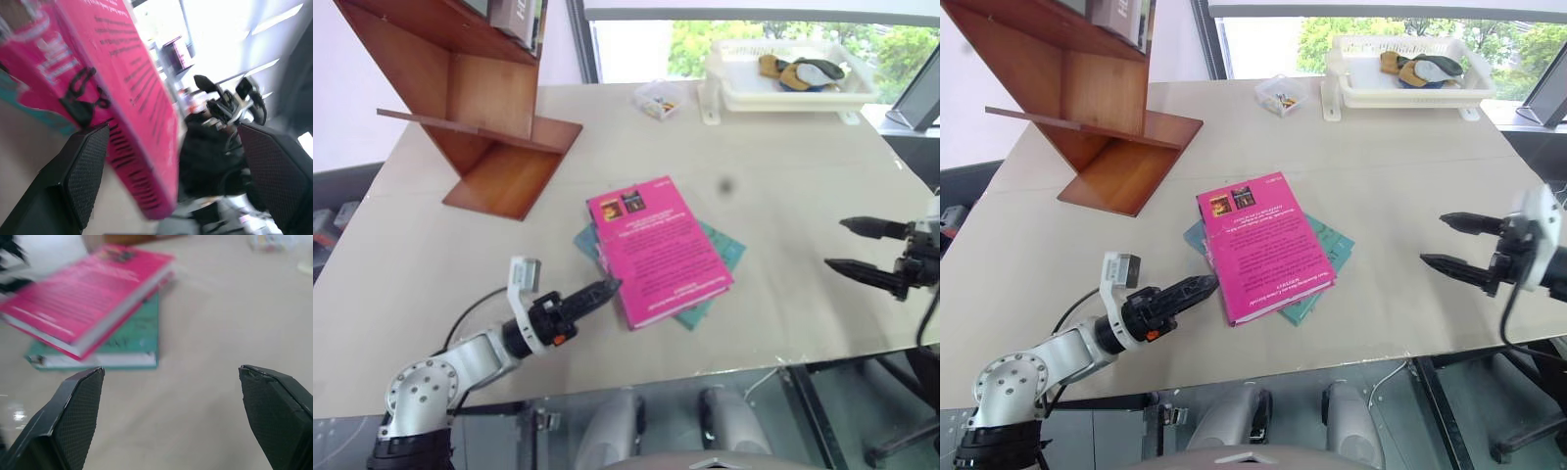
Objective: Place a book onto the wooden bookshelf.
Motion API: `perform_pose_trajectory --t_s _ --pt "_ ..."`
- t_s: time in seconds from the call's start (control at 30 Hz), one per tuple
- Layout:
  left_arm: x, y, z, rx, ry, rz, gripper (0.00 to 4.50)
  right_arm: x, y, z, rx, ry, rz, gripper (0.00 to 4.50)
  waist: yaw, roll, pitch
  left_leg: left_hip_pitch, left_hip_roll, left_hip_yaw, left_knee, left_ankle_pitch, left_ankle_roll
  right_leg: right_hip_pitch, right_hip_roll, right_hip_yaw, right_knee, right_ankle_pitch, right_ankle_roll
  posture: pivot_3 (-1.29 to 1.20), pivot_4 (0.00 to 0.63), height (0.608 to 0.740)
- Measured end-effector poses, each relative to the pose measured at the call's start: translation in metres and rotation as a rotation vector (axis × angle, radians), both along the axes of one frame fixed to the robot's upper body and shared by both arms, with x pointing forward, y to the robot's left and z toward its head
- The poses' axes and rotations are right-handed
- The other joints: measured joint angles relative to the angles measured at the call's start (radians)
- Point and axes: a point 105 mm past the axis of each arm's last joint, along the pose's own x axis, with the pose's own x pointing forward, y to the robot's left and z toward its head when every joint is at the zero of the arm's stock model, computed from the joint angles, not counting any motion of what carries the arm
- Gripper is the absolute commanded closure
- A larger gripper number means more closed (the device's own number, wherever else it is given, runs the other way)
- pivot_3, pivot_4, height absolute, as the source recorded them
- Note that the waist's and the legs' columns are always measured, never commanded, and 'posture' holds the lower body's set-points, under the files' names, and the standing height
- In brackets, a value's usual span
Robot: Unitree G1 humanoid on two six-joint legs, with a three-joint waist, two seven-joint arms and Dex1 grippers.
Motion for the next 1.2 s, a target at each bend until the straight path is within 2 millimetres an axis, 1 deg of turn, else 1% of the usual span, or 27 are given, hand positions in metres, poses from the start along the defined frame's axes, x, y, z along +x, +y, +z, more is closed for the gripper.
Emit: perform_pose_trajectory --t_s 0.1,0.17,0.27,0.33,0.47,0.6,0.63,0.67,0.7,0.87,0.97,1.2 --pt "-0.002 -0.002 -0.003 -0.053 0.067 -0.013 0.02 -0.011 0.013 0.004 0.042 0.045 0.085 0.00 0.001 0.000 0.000 0.000 0.000 0.000 0.000 0.000 0.000 0.000 -0.001 0.000 0.000 0.000 -0.001 0.00 0.150 0.740" --pt "-0.002 -0.001 -0.009 -0.066 0.115 -0.004 0.02 -0.021 0.021 0.005 0.021 0.084 0.145 0.00 0.005 0.001 0.000 0.000 -0.001 0.001 0.000 0.000 0.000 0.000 -0.001 0.001 0.000 0.000 -0.001 0.00 0.150 0.740" --pt "-0.002 -0.003 -0.015 -0.086 0.170 -0.004 0.02 -0.029 0.027 0.010 -0.019 0.091 0.190 0.00 0.011 0.001 -0.001 -0.001 -0.001 0.001 0.000 0.000 0.000 0.000 -0.002 0.001 -0.001 0.000 -0.001 0.00 0.150 0.740" --pt "-0.002 -0.002 -0.014 -0.100 0.182 0.001 0.02 -0.030 0.028 0.012 -0.023 0.087 0.196 0.00 0.017 0.001 -0.001 -0.001 -0.001 0.001 0.000 0.000 0.000 0.000 -0.002 0.001 -0.001 -0.001 -0.001 0.00 0.150 0.740" --pt "0.000 -0.002 -0.019 -0.127 0.225 0.017 0.02 -0.031 0.028 0.011 -0.026 0.090 0.192 0.00 0.023 0.001 -0.001 -0.001 -0.001 0.001 0.000 0.000 0.000 0.000 -0.002 0.001 -0.001 -0.001 -0.001 0.00 0.150 0.740" --pt "0.007 -0.016 -0.017 -0.254 0.273 -0.007 0.02 -0.030 0.029 0.010 -0.041 0.081 0.185 0.00 0.026 0.001 -0.001 -0.002 -0.001 0.001 0.000 0.000 0.000 0.000 -0.003 0.002 -0.002 -0.001 -0.001 0.00 0.150 0.740" --pt "0.008 -0.017 -0.017 -0.261 0.278 -0.008 0.02 -0.030 0.029 0.010 -0.041 0.080 0.185 0.00 0.027 0.002 -0.002 -0.002 -0.001 0.001 0.000 0.000 0.000 0.000 -0.003 0.002 -0.002 -0.001 -0.001 0.00 0.150 0.740" --pt "0.009 -0.022 -0.019 -0.265 0.298 -0.032 0.02 -0.030 0.029 0.011 -0.042 0.080 0.183 0.00 0.027 0.002 -0.002 -0.002 -0.002 0.001 0.000 0.000 0.000 0.000 -0.003 0.002 -0.002 -0.001 -0.001 0.00 0.150 0.740" --pt "0.010 -0.027 -0.023 -0.260 0.324 -0.054 0.02 -0.030 0.029 0.011 -0.044 0.078 0.183 0.00 0.028 0.005 -0.004 -0.001 -0.002 0.001 0.000 0.000 0.000 0.000 -0.003 0.001 -0.002 -0.001 -0.001 0.00 0.150 0.740" --pt "0.011 -0.028 -0.026 -0.255 0.350 -0.079 0.02 -0.031 0.028 0.015 -0.053 0.067 0.178 0.00 0.028 0.013 -0.010 -0.001 -0.003 0.002 0.000 0.000 0.000 0.000 -0.002 0.001 -0.002 -0.001 -0.001 0.00 0.150 0.740" --pt "0.012 -0.030 -0.028 -0.242 0.355 -0.091 0.02 -0.032 0.026 0.018 -0.057 0.050 0.163 0.00 0.030 0.014 -0.012 -0.001 -0.003 0.002 0.001 0.000 0.000 0.000 0.000 0.001 -0.002 -0.001 -0.001 0.00 0.150 0.740" --pt "0.007 -0.041 -0.034 -0.166 0.369 -0.152 0.02 -0.033 0.026 0.016 -0.066 0.055 0.158 0.00 0.030 0.016 -0.015 -0.001 -0.003 0.002 0.001 0.000 0.000 0.001 -0.001 0.002 -0.002 -0.001 -0.001 0.00 0.150 0.740"
